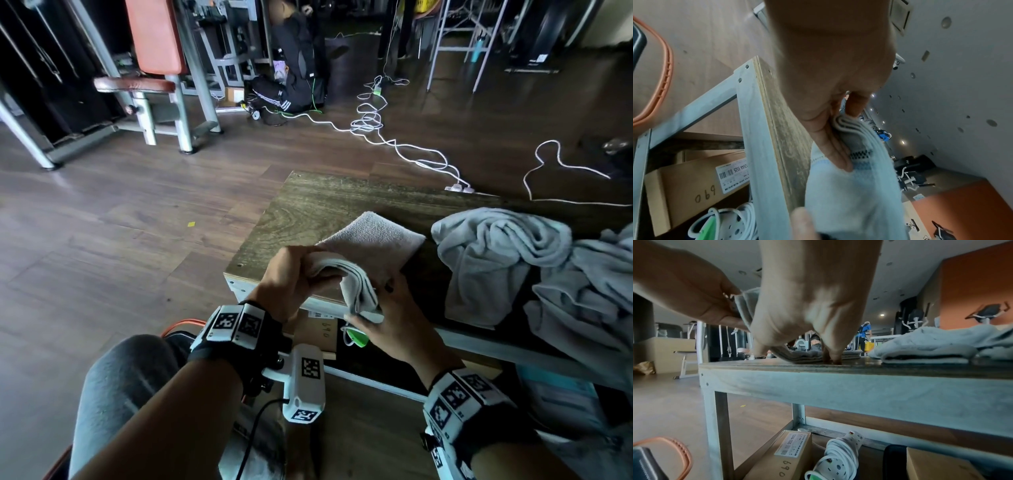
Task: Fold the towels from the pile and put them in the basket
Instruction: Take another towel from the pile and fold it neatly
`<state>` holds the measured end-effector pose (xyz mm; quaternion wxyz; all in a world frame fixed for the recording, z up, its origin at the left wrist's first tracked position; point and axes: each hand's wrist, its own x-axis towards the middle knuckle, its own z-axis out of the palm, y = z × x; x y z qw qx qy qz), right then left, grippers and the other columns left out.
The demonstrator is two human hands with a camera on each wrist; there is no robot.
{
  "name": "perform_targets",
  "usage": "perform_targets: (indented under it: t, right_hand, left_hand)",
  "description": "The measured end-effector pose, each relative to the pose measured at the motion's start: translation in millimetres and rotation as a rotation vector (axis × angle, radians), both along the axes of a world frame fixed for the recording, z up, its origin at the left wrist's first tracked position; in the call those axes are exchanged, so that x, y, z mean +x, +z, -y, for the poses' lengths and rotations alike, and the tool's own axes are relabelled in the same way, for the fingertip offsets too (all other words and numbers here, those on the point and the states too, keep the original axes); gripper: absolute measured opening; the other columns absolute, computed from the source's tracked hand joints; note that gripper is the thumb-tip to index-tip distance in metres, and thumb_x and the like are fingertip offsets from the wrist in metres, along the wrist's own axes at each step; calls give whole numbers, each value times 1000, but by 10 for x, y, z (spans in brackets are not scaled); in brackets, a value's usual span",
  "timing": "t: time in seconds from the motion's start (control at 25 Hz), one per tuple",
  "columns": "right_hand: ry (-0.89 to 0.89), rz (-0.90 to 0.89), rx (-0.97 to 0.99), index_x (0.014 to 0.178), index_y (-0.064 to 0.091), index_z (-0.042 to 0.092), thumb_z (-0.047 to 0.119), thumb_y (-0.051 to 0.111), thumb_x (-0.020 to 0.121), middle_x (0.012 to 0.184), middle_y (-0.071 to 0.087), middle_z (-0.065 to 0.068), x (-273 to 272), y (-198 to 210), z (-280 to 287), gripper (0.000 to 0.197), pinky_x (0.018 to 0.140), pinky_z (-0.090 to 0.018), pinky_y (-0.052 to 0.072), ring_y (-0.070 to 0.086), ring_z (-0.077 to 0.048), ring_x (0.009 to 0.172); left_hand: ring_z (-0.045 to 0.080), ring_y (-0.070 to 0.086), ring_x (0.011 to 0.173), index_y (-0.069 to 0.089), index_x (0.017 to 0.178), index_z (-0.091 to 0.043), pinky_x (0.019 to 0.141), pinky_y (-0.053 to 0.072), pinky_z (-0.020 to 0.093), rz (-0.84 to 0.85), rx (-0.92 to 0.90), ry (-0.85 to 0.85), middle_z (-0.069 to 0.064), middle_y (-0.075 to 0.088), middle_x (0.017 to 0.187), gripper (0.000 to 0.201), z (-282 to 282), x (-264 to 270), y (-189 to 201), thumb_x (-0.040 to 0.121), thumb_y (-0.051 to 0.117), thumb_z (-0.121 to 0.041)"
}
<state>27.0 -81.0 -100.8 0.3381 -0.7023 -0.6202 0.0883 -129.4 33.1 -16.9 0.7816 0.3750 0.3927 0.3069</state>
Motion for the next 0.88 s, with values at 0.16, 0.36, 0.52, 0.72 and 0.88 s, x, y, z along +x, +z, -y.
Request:
perform_targets:
  t: [0.16,0.36,0.52,0.72,0.88]
  right_hand:
    - [-65,-131,101,114,67,15,42,56,93,124,53,0,50,-14,3,36,96,-2,29,54,-13,117]
    - [-130,-441,62,108,68,11,21,57,98,107,64,-2,115,139,65,18,78,-7,42,60,1,95]
    - [-209,-515,14,78,59,5,33,52,99,65,55,-7,180,143,145,35,52,-23,36,48,-10,56]
    - [-294,-422,-3,75,55,6,35,53,99,62,53,-3,299,170,73,38,54,-29,36,45,-10,54]
    - [-371,-313,-144,79,55,10,40,47,100,69,61,1,457,193,-115,37,58,-23,40,59,-15,66]
  left_hand:
    - [37,67,88,64,104,0,89,56,49,-162,245,-6,26,67,97,42,-45,-17,-61,63,57,6]
    - [12,58,63,72,91,-5,65,55,29,-559,601,22,7,63,74,20,-111,9,-174,82,72,-23]
    - [9,65,70,73,90,-4,68,55,26,-481,667,-45,5,71,79,39,-72,-10,-261,91,62,-41]
    - [12,53,64,63,86,-7,57,47,35,-625,814,-89,1,57,70,59,-57,75,-394,82,45,-63]
    - [9,53,56,60,83,-15,51,45,26,-629,761,-49,-1,61,70,26,-139,292,-379,94,58,-39]
